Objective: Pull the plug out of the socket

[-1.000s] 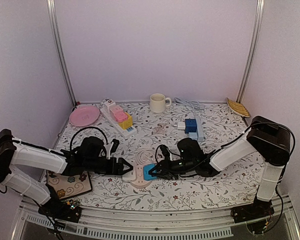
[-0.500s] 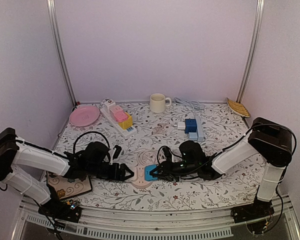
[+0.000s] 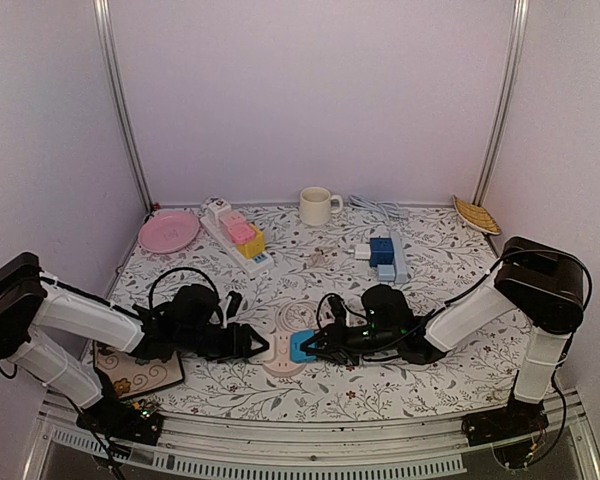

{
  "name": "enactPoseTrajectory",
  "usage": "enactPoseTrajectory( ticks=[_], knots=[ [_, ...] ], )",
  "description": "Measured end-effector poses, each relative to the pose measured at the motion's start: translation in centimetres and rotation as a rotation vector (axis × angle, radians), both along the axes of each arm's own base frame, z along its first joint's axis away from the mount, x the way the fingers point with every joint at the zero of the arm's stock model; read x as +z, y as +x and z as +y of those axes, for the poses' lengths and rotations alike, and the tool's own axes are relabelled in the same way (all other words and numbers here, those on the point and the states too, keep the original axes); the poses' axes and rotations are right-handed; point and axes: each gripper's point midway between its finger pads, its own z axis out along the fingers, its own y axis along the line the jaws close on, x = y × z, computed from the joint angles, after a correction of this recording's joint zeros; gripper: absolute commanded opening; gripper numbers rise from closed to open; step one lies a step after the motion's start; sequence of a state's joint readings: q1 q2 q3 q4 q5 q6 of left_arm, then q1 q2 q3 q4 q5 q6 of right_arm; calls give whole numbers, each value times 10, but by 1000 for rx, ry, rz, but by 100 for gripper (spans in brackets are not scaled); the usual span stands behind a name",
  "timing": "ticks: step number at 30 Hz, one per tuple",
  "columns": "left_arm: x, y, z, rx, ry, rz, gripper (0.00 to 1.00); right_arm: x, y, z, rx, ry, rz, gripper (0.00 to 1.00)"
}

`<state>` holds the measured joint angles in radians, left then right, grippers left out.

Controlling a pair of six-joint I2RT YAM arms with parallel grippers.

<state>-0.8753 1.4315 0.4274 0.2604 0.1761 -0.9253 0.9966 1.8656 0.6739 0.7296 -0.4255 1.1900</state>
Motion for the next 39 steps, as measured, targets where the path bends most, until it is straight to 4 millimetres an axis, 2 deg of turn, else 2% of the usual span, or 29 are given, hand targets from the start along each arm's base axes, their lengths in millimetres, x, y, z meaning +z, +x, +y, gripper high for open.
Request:
enactPoseTrajectory(
  ticks=[6, 10, 33, 36, 39],
  knots=[
    [-1, 1, -3, 28, -17, 21, 52, 0, 0, 0, -4, 10, 7, 10],
    [0, 0, -5, 44, -28, 31, 39, 0, -1, 0, -4, 24, 13, 7],
    [-2, -3, -23, 95, -48, 12, 39, 2, -9, -10, -7, 99, 25, 5],
    [-3, -4, -28, 86, -57, 10, 38, 23, -13, -6, 20, 160, -8, 4],
    [-3, -4, -34, 80, -68, 5, 38, 60, -20, 0, 60, 259, -68, 4]
  ],
)
